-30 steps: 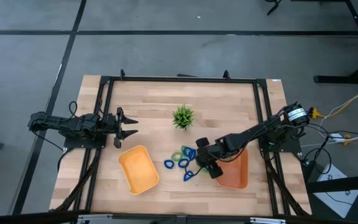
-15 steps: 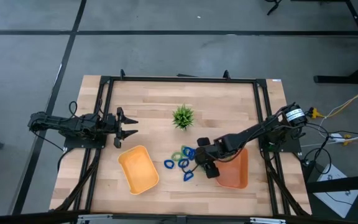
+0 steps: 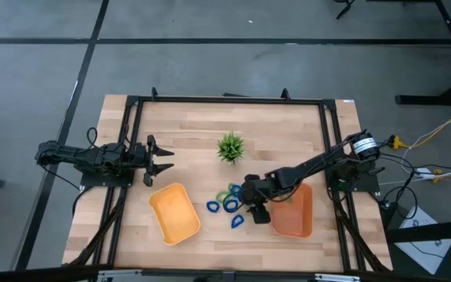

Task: Sort spring keychains
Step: Put the green spring keychain into the orange bin

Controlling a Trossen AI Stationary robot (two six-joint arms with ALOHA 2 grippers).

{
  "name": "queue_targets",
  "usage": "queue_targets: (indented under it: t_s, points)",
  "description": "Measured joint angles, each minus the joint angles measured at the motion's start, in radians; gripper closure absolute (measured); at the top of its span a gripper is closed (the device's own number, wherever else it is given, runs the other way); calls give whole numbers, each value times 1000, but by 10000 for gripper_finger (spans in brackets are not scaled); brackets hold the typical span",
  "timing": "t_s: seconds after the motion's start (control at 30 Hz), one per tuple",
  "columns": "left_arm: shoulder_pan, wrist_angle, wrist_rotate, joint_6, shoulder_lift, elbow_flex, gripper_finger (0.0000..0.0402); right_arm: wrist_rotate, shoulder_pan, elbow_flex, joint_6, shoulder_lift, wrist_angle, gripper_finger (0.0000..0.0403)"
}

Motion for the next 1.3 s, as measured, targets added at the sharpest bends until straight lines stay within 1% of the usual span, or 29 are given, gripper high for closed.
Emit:
queue_targets:
  t_s: [0.37,0.47,0.57,0.83,0.93,1.1,1.23,1.3]
  points:
    - [0,0,0,0,0,0,205,18,-5,-1,-53,2,-48,195]
    - [0,0,0,0,0,0,205,24,-5,-1,-69,2,-49,206]
    - [0,0,0,0,0,0,205,26,-5,-1,-76,2,-50,235]
    - [0,0,0,0,0,0,205,31,-6,-2,-80,2,-56,347]
    - [0,0,0,0,0,0,205,26,-5,-2,-83,1,-58,375]
    - [0,0,0,0,0,0,205,23,-5,-2,-83,1,-59,377]
    - [0,0,0,0,0,0,205,23,-5,-2,-83,1,-59,357]
    - [0,0,0,0,0,0,205,23,-5,-2,-86,1,-58,355]
